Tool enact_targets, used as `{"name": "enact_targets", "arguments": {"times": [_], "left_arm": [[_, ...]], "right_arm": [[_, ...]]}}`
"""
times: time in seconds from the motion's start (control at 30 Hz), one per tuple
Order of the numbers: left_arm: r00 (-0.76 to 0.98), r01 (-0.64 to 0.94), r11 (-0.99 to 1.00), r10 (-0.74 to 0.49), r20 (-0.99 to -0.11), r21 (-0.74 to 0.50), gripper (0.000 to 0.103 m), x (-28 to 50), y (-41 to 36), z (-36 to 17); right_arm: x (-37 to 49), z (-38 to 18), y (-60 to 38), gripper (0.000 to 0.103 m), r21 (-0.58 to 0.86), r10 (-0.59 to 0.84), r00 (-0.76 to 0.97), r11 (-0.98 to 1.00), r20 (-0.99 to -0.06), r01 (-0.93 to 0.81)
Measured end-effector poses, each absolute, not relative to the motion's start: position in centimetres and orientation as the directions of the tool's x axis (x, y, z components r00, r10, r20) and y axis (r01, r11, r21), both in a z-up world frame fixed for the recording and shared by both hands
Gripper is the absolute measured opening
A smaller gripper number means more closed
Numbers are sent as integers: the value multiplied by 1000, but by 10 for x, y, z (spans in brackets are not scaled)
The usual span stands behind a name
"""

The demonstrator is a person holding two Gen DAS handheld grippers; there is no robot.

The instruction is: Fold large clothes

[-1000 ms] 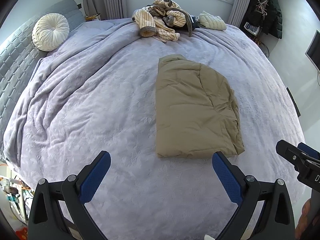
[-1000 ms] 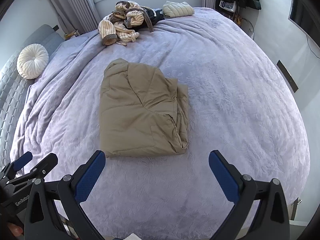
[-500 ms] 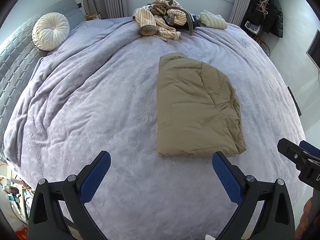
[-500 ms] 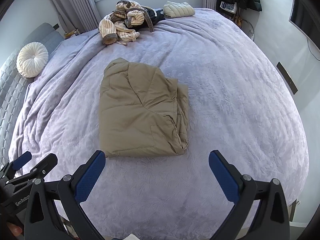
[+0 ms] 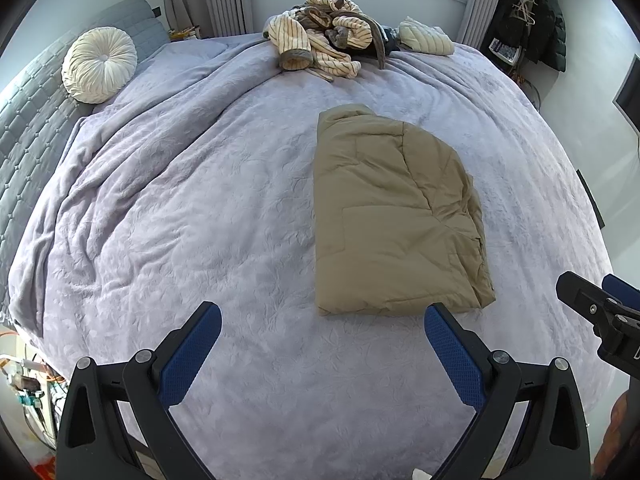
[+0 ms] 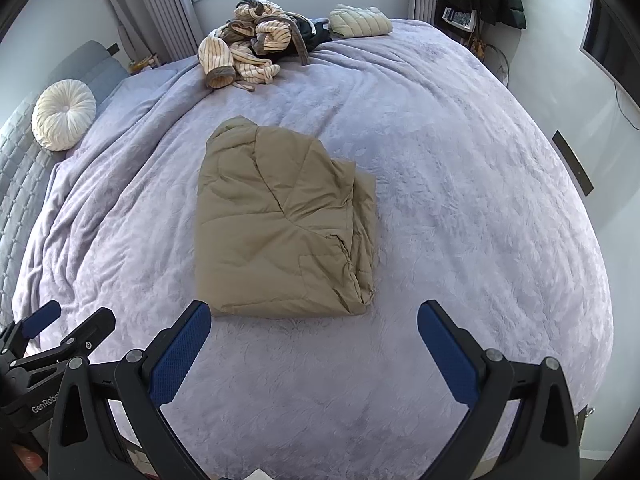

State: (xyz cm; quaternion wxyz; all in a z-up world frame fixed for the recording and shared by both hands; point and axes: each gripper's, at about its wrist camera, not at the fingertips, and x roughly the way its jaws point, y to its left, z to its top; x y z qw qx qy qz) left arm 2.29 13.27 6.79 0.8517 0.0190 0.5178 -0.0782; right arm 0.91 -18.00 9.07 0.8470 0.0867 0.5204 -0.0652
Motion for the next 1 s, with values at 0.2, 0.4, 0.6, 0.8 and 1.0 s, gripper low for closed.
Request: {"name": "enact_targets", "arguments": {"times": [0.2,0.4,0.6,0.8,1.0], "left_arm": [[450,155,987,-112,-886,-46,102,27,132,67],[450,155,987,-113,-886,-47,102,27,131,67],[449,163,986,-112,-887,-42,102,30,132,65],[447,167,985,-112,-887,-40,102,31,131,64],[450,166,985,-109,-886,-37,102,31,130,64]], "right_arm": [[19,92,-189,103,69,-23,448,980,-894,188],[19,91,-191,103,66,-25,446,980,-895,186],[20,91,-191,103,65,-25,446,981,-895,184],[20,91,-190,103,63,-27,446,981,-895,185],[20,91,-189,103,62,-28,446,981,-895,185]]}}
